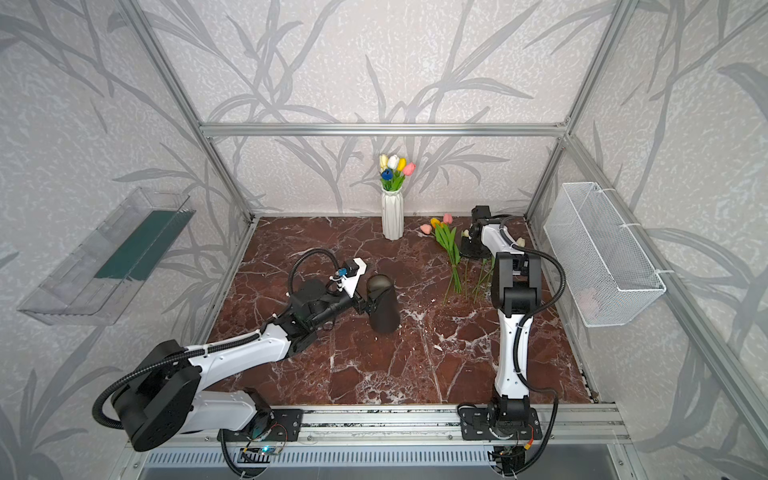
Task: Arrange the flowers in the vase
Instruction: 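Grasp a cream tulip from the pile with the right gripper and lift it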
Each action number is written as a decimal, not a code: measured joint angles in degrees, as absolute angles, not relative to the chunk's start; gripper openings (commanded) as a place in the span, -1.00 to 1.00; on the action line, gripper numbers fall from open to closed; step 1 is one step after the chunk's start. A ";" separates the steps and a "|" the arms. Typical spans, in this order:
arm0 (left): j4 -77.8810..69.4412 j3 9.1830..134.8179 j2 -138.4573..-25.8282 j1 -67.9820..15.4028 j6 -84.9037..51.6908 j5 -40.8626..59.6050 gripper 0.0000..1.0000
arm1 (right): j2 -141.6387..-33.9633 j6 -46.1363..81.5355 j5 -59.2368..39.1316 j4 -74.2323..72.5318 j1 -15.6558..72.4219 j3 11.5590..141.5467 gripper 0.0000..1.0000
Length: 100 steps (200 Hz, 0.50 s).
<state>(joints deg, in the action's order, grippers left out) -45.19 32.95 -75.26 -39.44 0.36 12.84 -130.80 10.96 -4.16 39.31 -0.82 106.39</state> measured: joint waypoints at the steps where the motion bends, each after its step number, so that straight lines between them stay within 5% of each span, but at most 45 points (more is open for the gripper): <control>1: -45.36 32.77 -75.16 -39.44 0.36 12.64 0.87 | -130.63 10.98 -4.16 39.29 -0.82 106.24 -1.00; 100: -54.96 27.92 -73.87 -39.31 0.67 3.03 0.92 | -90.50 12.53 -13.06 22.83 1.78 82.52 -1.00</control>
<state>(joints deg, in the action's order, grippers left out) -54.96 27.92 -73.87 -39.31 0.67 3.03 -90.50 12.53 -13.06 22.83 1.78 82.52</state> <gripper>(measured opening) 0.960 0.045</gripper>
